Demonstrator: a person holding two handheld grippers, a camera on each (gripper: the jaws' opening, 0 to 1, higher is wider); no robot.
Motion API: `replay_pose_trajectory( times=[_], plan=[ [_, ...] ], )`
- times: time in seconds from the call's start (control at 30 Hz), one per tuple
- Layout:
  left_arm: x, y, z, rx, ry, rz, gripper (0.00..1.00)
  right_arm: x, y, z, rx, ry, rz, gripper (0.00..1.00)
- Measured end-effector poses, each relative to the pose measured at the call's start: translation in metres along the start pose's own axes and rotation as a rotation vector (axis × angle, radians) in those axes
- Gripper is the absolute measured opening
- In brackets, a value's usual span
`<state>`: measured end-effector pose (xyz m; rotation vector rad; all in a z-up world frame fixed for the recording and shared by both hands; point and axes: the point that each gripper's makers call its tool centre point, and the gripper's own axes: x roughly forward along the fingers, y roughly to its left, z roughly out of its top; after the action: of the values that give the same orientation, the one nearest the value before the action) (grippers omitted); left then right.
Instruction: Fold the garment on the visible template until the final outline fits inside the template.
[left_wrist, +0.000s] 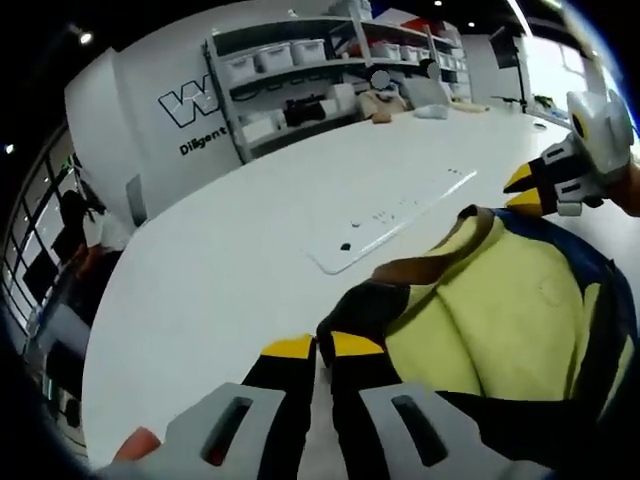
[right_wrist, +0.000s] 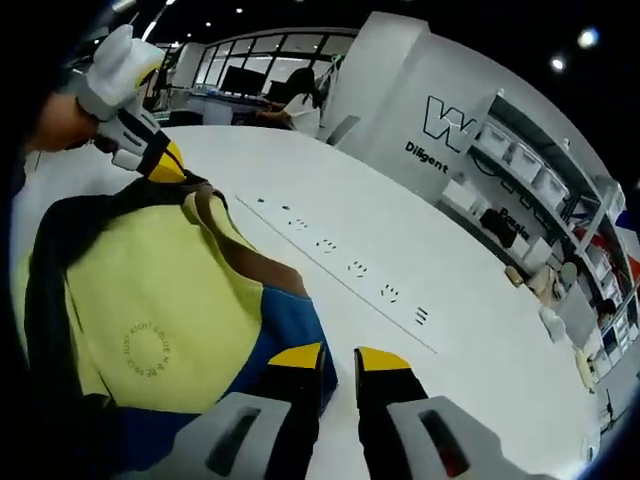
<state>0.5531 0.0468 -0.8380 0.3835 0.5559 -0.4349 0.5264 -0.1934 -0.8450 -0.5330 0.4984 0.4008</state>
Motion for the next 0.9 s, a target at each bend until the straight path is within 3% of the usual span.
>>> replay_pose_trajectory(
  times=[0.27, 0.9],
  plan=[
    [-0.018, 0.002, -0.003, -0.017, -0.012, 0.005, 0.04, -0.018, 0.002, 0.005, 0.026, -0.019, 0.002, 0.07],
    [-0.075, -0.028, -0.024, -0.043, -0.024, -0.017, 0.04, -0.079, 0.032, 0.002, 0.042, -0.040, 0.014, 0.07]
  ],
)
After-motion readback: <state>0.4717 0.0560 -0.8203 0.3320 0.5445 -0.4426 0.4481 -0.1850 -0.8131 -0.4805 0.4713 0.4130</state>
